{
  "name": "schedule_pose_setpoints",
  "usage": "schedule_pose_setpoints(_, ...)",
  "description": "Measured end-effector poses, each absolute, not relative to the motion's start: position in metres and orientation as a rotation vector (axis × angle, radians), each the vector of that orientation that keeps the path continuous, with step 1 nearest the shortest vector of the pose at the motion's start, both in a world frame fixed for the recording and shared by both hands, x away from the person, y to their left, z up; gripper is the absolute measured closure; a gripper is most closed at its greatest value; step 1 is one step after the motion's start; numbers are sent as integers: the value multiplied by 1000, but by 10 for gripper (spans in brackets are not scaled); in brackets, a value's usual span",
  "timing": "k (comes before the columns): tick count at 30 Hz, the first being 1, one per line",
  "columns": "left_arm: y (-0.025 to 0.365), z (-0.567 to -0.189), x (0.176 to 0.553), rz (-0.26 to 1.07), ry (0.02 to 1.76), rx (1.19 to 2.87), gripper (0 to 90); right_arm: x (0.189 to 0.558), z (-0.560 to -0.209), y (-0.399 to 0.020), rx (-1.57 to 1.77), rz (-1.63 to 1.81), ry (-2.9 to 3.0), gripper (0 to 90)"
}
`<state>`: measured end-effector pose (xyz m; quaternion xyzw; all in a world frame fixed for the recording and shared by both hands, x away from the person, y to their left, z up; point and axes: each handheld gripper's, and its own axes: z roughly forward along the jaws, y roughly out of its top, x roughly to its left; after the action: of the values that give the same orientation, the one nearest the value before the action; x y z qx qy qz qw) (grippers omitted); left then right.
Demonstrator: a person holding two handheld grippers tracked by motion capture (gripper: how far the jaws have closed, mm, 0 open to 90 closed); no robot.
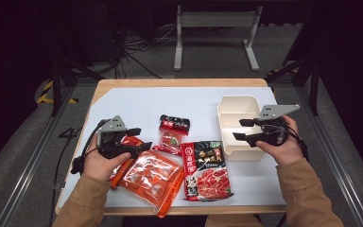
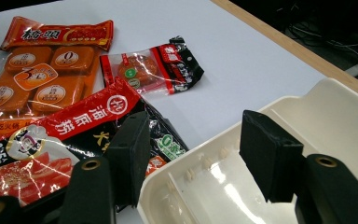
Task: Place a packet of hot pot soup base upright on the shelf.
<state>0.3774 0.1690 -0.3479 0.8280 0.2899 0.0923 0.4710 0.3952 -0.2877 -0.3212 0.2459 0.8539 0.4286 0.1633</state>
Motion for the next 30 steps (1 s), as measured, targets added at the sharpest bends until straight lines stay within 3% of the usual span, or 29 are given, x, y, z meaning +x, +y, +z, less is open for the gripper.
schedule_pose_setpoints(17,127,-337,382,188,629,2032,305,392,-321,-291,724,1234,2417,465)
schedule_pose_setpoints(30,84,-351,395,146,571,2101,310,391,-319,-294,725,1252,2397,512)
